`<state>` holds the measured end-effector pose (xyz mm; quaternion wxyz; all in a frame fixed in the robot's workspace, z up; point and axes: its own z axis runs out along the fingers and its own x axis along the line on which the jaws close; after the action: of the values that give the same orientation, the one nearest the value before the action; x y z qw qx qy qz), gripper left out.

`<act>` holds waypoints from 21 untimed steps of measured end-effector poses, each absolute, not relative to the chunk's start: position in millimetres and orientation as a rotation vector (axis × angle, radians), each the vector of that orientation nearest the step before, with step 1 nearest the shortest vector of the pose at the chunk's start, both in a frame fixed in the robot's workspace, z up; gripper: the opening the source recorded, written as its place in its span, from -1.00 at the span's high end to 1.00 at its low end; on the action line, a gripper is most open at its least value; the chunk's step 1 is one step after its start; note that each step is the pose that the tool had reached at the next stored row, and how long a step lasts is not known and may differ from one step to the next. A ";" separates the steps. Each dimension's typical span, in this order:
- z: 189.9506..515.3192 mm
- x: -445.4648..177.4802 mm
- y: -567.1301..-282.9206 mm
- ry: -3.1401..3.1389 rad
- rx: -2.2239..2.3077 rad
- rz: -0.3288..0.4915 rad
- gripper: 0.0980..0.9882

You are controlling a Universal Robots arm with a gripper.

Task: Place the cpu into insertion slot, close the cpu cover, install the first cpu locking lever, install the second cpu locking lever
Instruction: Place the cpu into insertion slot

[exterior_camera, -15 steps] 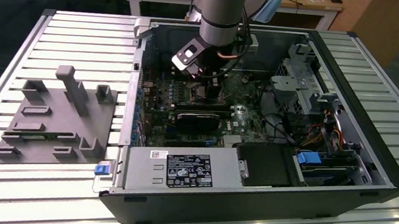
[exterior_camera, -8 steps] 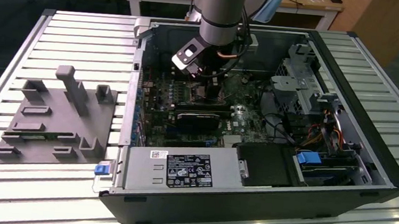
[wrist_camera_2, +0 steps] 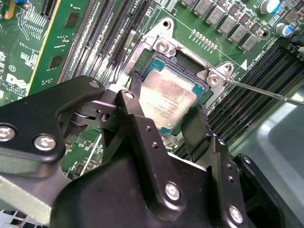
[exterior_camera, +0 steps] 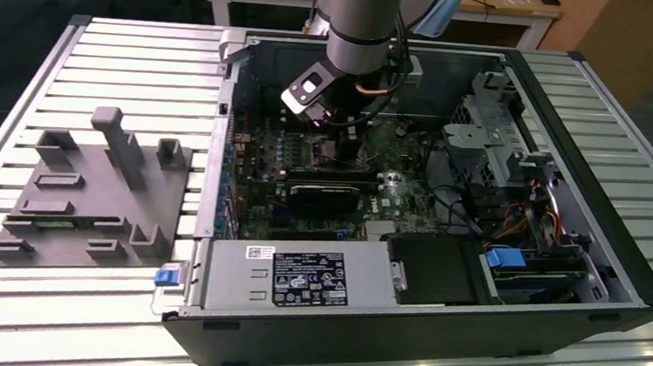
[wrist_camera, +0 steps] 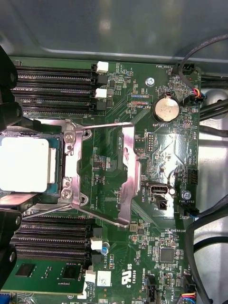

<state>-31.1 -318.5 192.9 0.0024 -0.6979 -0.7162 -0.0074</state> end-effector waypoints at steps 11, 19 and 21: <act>199.5 -31.0 -318.5 -2.246 -2.189 -0.022 -0.13; 205.3 -30.4 -318.5 -2.246 -2.189 -0.021 0.42; 206.1 -30.2 -318.4 -2.246 -2.189 -0.021 0.68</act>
<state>-30.2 -318.4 206.1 0.0027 -0.6979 -0.7161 -0.0065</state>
